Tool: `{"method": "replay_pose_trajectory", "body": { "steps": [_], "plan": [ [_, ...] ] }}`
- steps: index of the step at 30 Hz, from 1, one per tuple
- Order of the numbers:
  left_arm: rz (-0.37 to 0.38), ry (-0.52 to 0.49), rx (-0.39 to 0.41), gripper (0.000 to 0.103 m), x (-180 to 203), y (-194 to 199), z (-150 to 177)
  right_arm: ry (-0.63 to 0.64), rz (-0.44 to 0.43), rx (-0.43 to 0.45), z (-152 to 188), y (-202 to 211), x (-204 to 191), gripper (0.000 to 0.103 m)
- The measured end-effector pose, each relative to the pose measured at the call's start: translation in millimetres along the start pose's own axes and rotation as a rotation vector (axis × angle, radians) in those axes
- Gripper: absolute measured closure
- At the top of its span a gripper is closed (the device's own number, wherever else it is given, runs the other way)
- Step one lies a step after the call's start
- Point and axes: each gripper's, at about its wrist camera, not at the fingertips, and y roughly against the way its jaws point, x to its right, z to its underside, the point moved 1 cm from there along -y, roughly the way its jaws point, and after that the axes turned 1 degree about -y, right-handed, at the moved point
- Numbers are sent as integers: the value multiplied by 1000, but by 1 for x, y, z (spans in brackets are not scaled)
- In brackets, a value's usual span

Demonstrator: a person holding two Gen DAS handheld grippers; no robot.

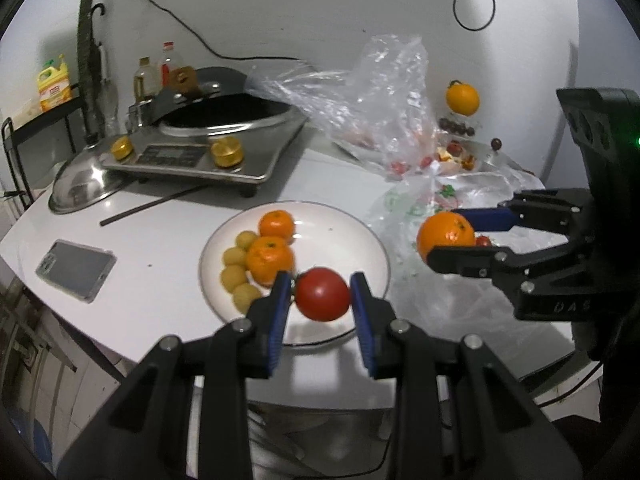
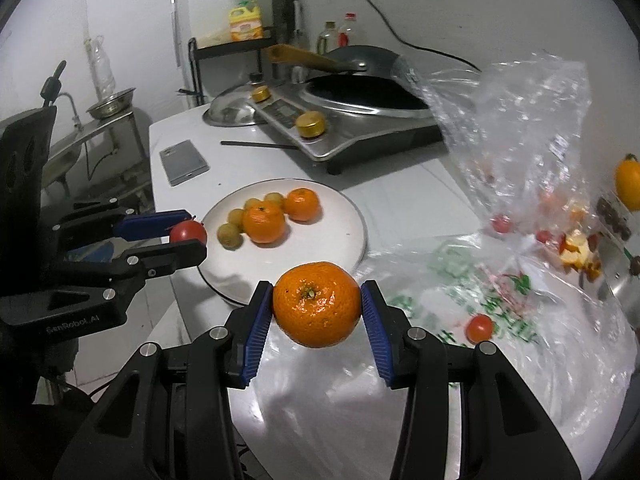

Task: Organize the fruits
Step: 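Carry the held tomato and tangerine over the white plate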

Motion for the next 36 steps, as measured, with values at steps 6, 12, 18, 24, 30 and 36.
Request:
{"method": "replay_pose_trajectory", "body": {
  "steps": [6,12,18,24,30,36],
  "plan": [
    [-24,27,3,72,-18,4,5,26,-30,-17,-9,-15,-17,55],
    [-42,51,6,72,-35,8,9,43,-61,-37,-15,-32,-30,55],
    [-54,72,7,72,-51,10,12,53,-92,-58,-21,-50,-43,55],
    [-66,93,0,72,-64,9,16,37,-126,-84,-26,-71,-49,55],
    [-67,104,-6,72,-72,6,18,18,-152,-117,-27,-91,-54,55],
    [-66,112,-10,72,-78,3,19,5,-174,-140,-28,-104,-58,55]
  ]
}}
